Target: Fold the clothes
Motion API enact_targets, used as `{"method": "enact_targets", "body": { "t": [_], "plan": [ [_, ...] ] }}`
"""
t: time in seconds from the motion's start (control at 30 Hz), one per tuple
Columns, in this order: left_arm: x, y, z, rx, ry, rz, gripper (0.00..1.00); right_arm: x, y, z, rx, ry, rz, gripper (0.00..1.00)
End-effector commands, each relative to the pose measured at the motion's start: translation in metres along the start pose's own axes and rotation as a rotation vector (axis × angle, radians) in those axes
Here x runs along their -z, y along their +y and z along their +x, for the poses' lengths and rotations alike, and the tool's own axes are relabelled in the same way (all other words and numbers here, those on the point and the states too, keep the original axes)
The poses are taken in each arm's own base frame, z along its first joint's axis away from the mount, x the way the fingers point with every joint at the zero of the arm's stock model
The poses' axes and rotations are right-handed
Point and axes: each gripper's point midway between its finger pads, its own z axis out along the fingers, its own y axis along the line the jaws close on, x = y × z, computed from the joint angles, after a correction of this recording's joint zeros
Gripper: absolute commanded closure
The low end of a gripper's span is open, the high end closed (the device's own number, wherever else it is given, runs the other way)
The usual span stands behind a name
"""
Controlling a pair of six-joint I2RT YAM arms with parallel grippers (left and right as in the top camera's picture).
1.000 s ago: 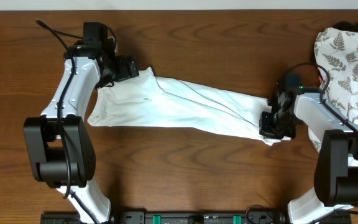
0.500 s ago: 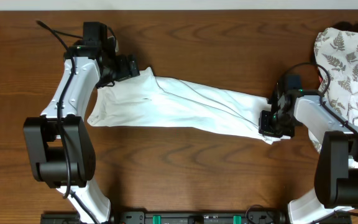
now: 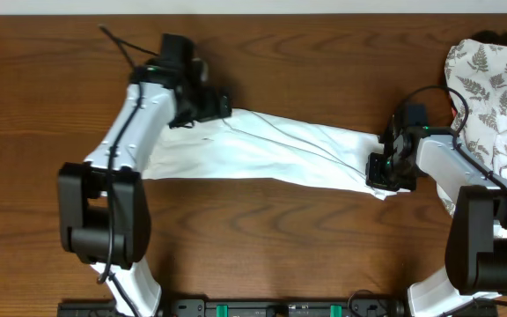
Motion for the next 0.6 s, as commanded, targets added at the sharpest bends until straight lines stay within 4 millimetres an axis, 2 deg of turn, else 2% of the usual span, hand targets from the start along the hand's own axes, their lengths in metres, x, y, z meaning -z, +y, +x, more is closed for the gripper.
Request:
{"method": "enact_targets", "body": {
  "t": [0.0,0.2,0.3,0.47,0.53,0.57],
  "plan": [
    [0.005,0.011,-0.006,0.043,-0.072,-0.168,0.02,-0.008,-0.003,0.001,0.006,0.003,0.015,0.96],
    [0.006,0.01,-0.01,0.088,-0.145,-0.28,0.02,-0.008,0.003,0.0,0.008,-0.002,-0.014,0.95],
    [0.003,0.005,-0.013,0.079,-0.163,-0.274,0.0,-0.008,0.003,-0.001,0.009,-0.003,-0.014,0.95],
    [0.001,-0.001,-0.012,0.07,-0.163,-0.269,0.29,-0.008,0.003,-0.001,0.009,-0.003,-0.013,0.94],
    [0.002,0.001,-0.014,0.073,-0.173,-0.274,0.63,-0.008,0.003,-0.002,0.01,-0.007,-0.014,0.94],
    [0.001,0.001,-0.014,0.082,-0.173,-0.274,0.67,-0.008,0.003,-0.002,0.01,-0.009,-0.014,0.93]
  ]
}}
